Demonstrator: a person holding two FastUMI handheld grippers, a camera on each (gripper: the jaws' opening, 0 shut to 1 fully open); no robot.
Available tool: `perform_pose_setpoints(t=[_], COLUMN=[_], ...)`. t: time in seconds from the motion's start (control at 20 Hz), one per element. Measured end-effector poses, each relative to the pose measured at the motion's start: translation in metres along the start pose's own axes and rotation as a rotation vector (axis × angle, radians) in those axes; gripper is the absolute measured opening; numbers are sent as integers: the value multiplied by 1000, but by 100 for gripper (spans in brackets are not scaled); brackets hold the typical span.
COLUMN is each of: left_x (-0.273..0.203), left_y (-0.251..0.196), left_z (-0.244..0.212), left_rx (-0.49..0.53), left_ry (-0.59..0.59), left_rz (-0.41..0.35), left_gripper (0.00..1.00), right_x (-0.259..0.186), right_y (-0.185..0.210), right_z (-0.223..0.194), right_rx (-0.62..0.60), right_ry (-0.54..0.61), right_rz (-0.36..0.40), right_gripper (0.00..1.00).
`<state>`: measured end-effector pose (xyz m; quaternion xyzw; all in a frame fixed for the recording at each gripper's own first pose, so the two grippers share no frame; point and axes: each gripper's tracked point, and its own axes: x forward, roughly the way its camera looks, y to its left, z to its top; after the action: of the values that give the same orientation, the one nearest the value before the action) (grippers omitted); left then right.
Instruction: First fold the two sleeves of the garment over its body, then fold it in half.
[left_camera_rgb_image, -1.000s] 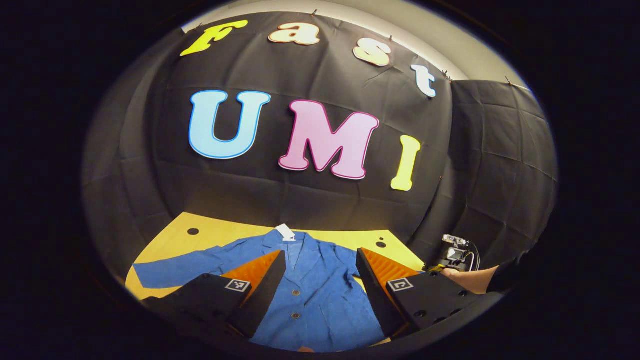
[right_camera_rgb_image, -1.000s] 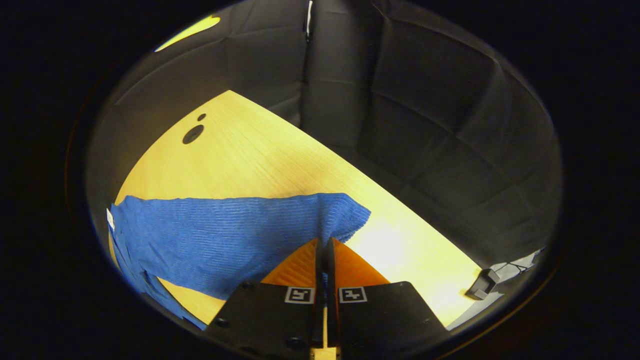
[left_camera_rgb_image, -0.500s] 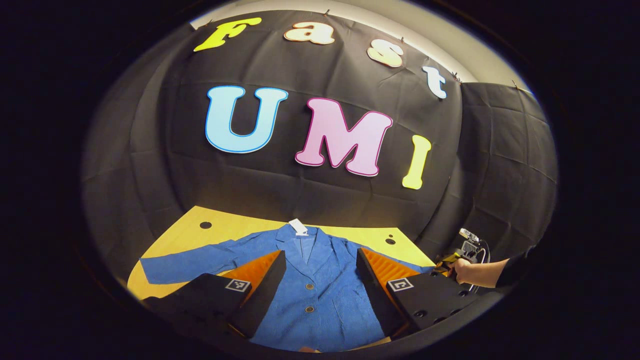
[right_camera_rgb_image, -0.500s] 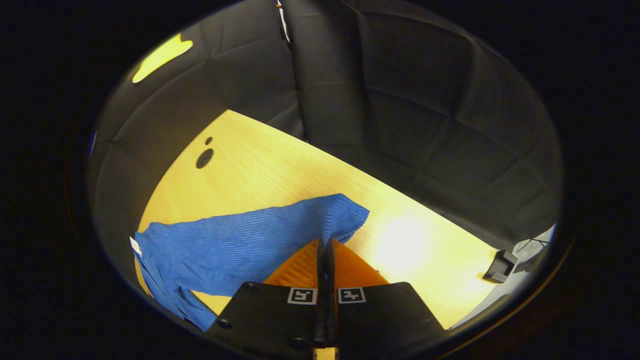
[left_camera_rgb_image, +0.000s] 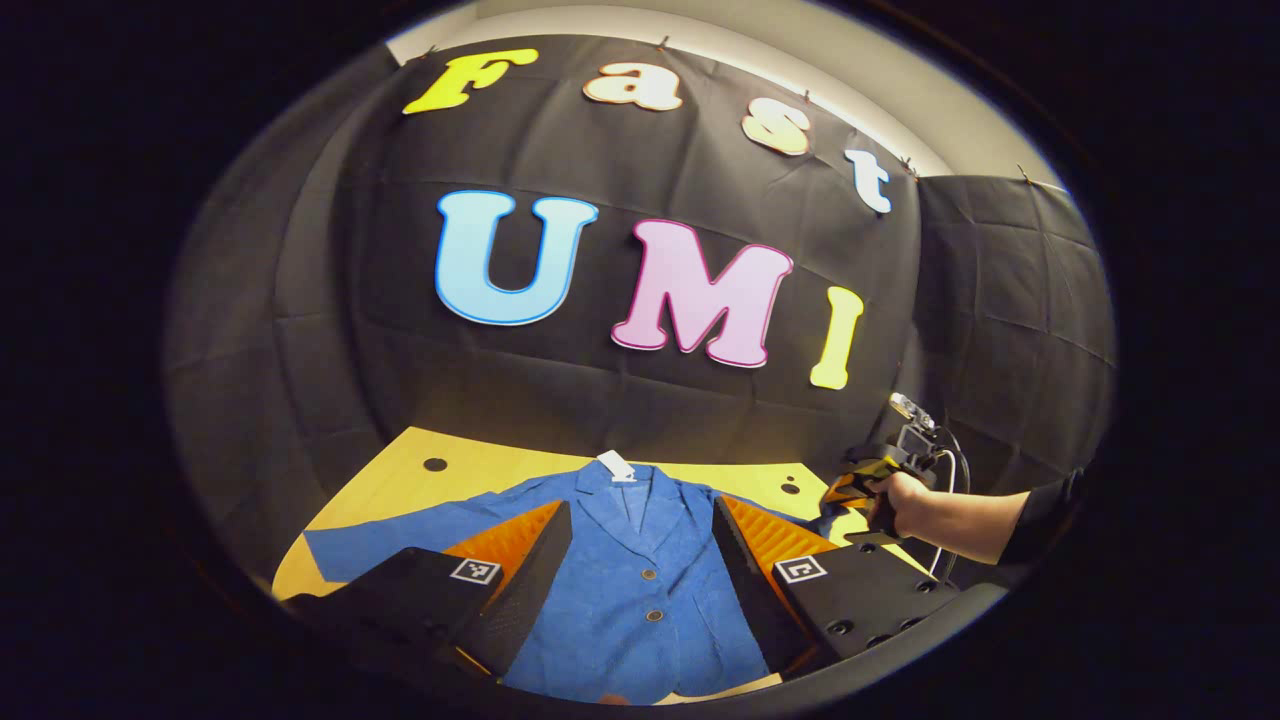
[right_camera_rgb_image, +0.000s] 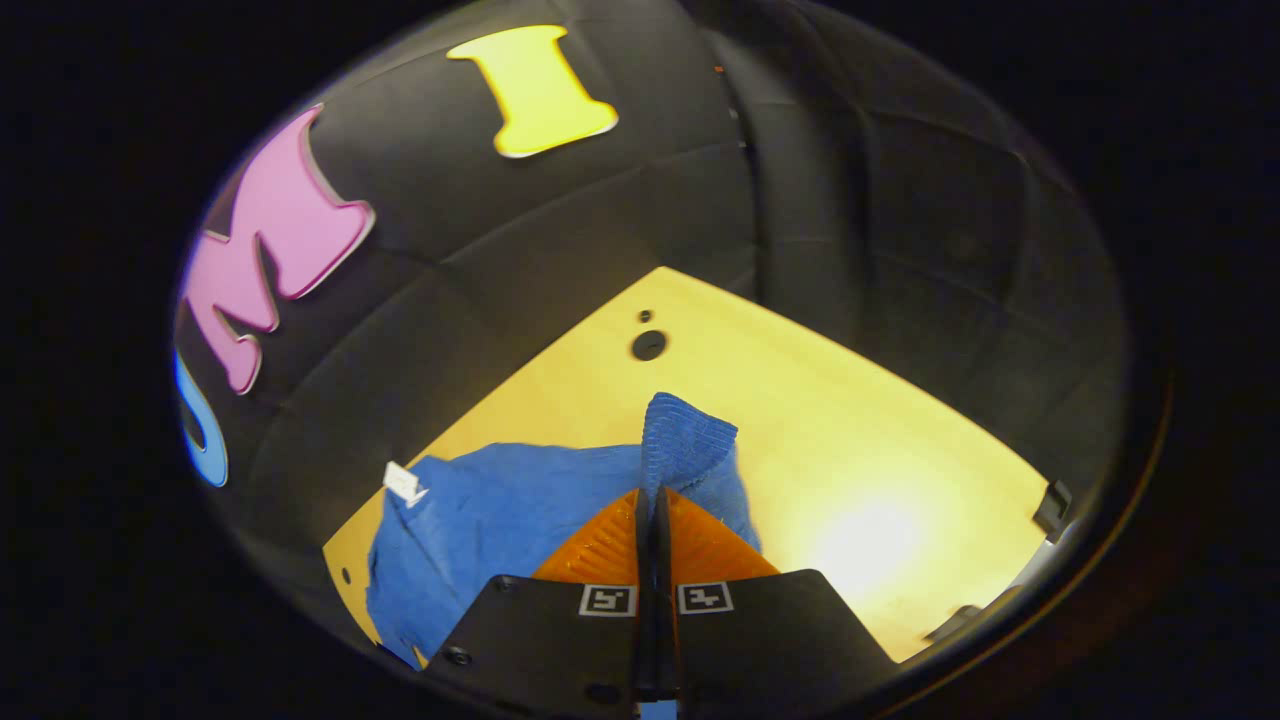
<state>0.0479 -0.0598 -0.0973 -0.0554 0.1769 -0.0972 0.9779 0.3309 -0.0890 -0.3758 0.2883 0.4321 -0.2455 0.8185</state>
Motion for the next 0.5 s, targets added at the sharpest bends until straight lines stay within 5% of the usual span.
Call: perform_pose_setpoints(t=[0.2, 0.25, 0.5], left_x=[-34, -47, -96], left_y=[49, 72, 152], left_z=[-5, -14, -42], left_rx=[-69, -75, -137], left_ry=[-13, -2, 38], left_rz=[94, 140, 318], left_gripper=[82, 82, 82], right_x=[-2, -2, -4], right_y=[132, 191, 325], right_z=[-57, -93, -208], right_rx=[-123, -170, -353], right_ry=[45, 70, 133], right_rz=[130, 185, 302], right_gripper=[1, 1, 1])
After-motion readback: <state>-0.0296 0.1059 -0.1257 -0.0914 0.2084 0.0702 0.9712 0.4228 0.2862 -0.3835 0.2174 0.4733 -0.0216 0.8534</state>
